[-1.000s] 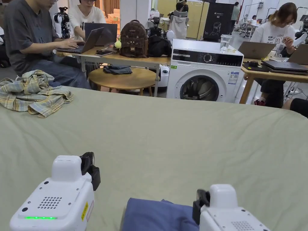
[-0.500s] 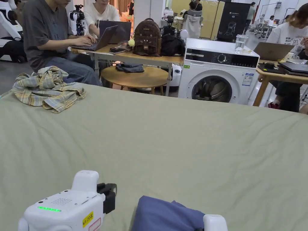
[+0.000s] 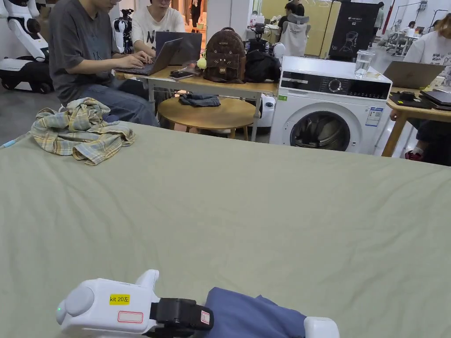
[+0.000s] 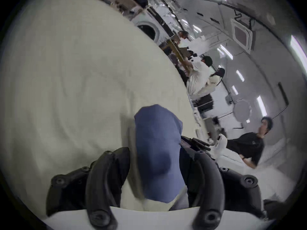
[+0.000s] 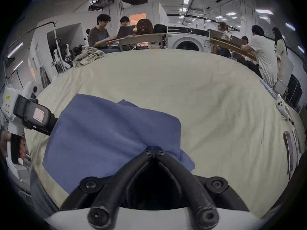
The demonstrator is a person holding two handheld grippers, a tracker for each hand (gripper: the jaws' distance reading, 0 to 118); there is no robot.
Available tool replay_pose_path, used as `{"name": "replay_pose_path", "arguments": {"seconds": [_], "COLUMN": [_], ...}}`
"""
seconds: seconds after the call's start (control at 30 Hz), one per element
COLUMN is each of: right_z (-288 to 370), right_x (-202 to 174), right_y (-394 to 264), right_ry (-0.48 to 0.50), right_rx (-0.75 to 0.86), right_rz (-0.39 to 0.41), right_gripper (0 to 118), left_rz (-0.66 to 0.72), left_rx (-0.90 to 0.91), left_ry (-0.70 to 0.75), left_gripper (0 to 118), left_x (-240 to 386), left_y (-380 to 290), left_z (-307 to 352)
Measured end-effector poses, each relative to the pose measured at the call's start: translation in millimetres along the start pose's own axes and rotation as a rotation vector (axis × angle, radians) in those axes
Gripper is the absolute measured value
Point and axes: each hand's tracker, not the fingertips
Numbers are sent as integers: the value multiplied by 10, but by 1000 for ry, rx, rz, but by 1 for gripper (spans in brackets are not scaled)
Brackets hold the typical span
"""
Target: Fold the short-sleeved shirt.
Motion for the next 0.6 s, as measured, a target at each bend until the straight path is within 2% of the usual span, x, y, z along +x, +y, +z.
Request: {"name": "replay_pose_path", "arguments": {"seconds": [0.1, 0.2, 0.3, 0.33, 0.4, 0.43, 0.5, 0.6], "right_z": [6, 15, 16, 16, 19, 25, 35, 34], "right_x": [-22, -34, -58, -66, -83, -87, -120, -125], "right_y": [-8, -10, -22, -25, -25, -22, -14, -19], "right_ry": [-6, -13, -24, -28, -37, -34, -40, -48], "right_rx": [3, 5, 9, 11, 13, 14, 14, 16], "right_rz": [7, 13, 21, 24, 31, 32, 37, 48], "right_gripper": [0, 0, 0, 0, 0, 0, 0, 0], "left_rz": [74, 41, 73, 111, 130, 125, 133, 120], "left_rx": [-98, -123, -60, -39, -2, -9, 1, 10], "left_ry": [-102, -240, -215, -240, -173, -118, -166, -133], "left_gripper": [62, 62, 62, 57, 26, 22, 20, 19], "left_x": [-283, -273, -160, -152, -131, -124, -208, -125], "left_y": [44, 16, -99, -112, -158, -183, -144, -189], "left_z": [-304, -514, -570, -548, -533, -544, -528, -515]}}
